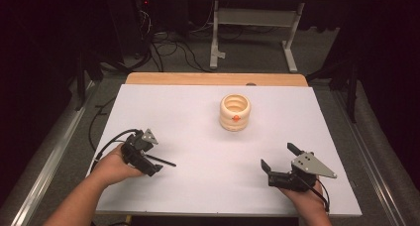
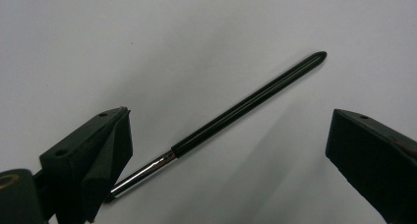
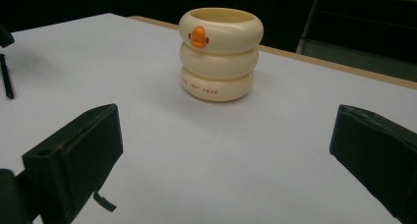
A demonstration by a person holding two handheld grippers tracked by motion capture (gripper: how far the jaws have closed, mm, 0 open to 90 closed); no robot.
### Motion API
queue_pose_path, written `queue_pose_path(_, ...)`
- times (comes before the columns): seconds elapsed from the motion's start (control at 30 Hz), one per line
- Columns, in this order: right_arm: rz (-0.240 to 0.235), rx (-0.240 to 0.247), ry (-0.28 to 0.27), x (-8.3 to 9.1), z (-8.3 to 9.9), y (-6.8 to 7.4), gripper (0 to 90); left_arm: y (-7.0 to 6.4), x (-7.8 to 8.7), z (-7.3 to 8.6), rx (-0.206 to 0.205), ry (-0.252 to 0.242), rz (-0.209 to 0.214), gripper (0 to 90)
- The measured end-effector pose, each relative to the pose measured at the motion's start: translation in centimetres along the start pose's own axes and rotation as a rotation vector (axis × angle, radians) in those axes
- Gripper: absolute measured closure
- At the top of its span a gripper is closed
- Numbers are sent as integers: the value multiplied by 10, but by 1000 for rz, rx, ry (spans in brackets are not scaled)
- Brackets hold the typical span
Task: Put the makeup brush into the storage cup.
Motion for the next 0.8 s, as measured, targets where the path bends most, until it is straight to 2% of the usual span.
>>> queue_pose_path(0.17, 0, -15, 4, -1, 1, 1, 11, 1, -3, 1, -24, 28, 2, 45)
queue_pose_path(0.2, -2, -5, 1, 0, 0, 0, 11, 0, -3, 2, -26, 35, 9, 50)
queue_pose_path(0.27, 0, -8, 1, 0, 0, 0, 11, 0, -5, 2, -24, 39, 22, 57)
queue_pose_path(0.5, -4, -5, -1, 0, 0, 1, 11, 4, -7, 4, -26, 47, 19, 97)
queue_pose_path(0.53, -7, -8, 0, 0, 0, 2, 11, 5, -7, 4, -23, 49, 33, 108)
queue_pose_path(0.7, -10, -6, 3, -1, 0, 2, 11, 8, -8, 5, -24, 54, 21, 141)
queue_pose_path(0.8, -11, -8, 3, -2, 0, 3, 11, 11, -10, 8, -26, 74, 14, 152)
Point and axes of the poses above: each handheld gripper's, and its own axes: x roughly backward along the jaws, z roughly out of its underside, y roughly to its left, the point moved 9 cm from there along -x, roughly forward along the jaws, and after that the axes turned 3 degrees about z, right-handed, at the moved point
